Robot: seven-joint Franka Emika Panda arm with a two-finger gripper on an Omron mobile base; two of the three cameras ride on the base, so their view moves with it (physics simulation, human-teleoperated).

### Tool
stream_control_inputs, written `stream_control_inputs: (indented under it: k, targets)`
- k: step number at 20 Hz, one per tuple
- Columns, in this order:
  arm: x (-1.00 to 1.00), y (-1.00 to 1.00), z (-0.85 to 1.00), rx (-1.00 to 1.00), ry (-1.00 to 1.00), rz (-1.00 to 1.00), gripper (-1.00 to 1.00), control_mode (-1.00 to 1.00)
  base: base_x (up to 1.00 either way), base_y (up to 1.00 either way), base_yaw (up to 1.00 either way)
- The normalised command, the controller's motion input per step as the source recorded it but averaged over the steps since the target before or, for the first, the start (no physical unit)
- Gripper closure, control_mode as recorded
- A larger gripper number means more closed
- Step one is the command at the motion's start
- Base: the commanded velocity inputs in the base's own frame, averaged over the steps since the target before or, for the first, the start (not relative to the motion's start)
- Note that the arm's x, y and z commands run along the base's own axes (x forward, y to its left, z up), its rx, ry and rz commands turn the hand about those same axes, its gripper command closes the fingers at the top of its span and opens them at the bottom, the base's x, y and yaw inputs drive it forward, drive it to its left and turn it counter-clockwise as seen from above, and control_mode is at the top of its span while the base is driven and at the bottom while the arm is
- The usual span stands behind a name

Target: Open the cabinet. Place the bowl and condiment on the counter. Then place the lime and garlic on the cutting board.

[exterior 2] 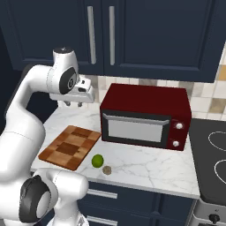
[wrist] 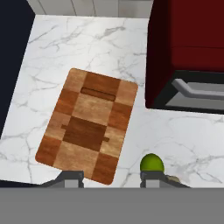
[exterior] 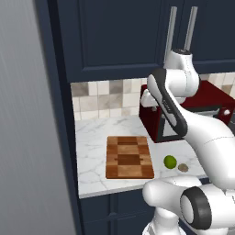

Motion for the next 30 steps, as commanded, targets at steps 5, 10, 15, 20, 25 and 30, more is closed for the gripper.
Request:
stream_control_inputs:
  k: [5,10,15,20,25,30]
  targets:
    - [0.00,0.00,0.09,0.01,0.00,0.00,-1.00,-1.00,0.00,0.00,0.00]
    - [0.00,0.00,0.15,0.00,0.00,0.00,-1.00,-1.00,0.00,0.00,0.00]
    - [0.00,-0.01,0.22,0.00,0.00,0.00,-1.00,-1.00,0.00,0.00,0.00]
    - [-0.02,-0.09,0.27,0.00,0.00,0.00,-1.00,-1.00,0.00,0.00,0.00]
    - [-0.02,-0.06,0.35,0.00,-0.01,0.00,-1.00,-1.00,0.00,0.00,0.00]
    - [0.00,-0.01,0.36,0.00,-0.08,0.00,-1.00,-1.00,0.00,0.00,0.00]
